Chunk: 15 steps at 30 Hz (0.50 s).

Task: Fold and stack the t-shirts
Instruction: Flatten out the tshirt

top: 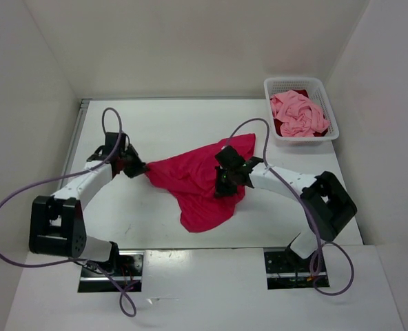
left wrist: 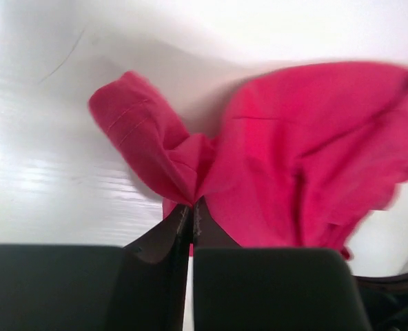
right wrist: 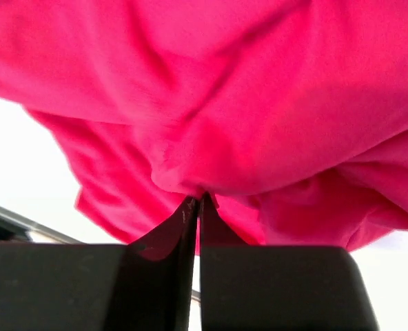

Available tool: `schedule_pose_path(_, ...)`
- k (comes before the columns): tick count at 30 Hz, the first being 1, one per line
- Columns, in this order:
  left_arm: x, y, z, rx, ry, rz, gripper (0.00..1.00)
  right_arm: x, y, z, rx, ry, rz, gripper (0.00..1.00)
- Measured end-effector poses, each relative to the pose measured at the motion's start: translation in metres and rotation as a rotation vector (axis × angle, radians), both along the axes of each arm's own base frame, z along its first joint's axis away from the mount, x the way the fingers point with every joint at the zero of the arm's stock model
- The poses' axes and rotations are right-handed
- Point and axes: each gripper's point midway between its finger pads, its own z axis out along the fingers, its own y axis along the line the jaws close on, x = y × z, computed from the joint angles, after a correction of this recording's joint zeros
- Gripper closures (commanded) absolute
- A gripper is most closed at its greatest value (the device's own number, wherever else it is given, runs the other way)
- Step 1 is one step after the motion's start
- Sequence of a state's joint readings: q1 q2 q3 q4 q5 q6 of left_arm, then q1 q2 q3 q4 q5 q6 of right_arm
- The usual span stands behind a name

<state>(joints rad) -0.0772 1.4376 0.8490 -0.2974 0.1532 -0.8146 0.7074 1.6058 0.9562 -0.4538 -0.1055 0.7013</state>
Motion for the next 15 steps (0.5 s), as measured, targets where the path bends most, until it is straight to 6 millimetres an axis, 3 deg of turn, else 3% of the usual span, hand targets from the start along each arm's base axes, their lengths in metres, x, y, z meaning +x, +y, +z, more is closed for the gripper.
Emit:
schedule_pose_path(4, 0.015, -0.002, 0.063, -0.013, -0.154, -0.008, 1.00, 0.021, 0.008, 0.054, 0.050, -0.125, -0.011, 1.00)
schedule_pose_path(6, 0.020, -0.003, 0.099, -0.017, -0.234, -0.014, 1.00, 0.034, 0.012, 0.105, 0.101, -0.226, -0.022, 1.00)
schedule_pose_path(9, 0.028, -0.003, 0.160, -0.008, -0.350, -0.031, 1.00, 0.049, 0.013, 0.199, 0.193, -0.417, -0.039, 1.00)
schedule_pose_path(12, 0.038, 0.001, 0.244, 0.023, -0.515, -0.047, 1.00, 0.056, 0.004, 0.303, 0.284, -0.623, -0.068, 1.00)
schedule_pose_path(15, 0.032, 0.014, 0.330, 0.080, -0.693, -0.016, 0.99, 0.050, -0.014, 0.408, 0.383, -0.830, -0.100, 1.00)
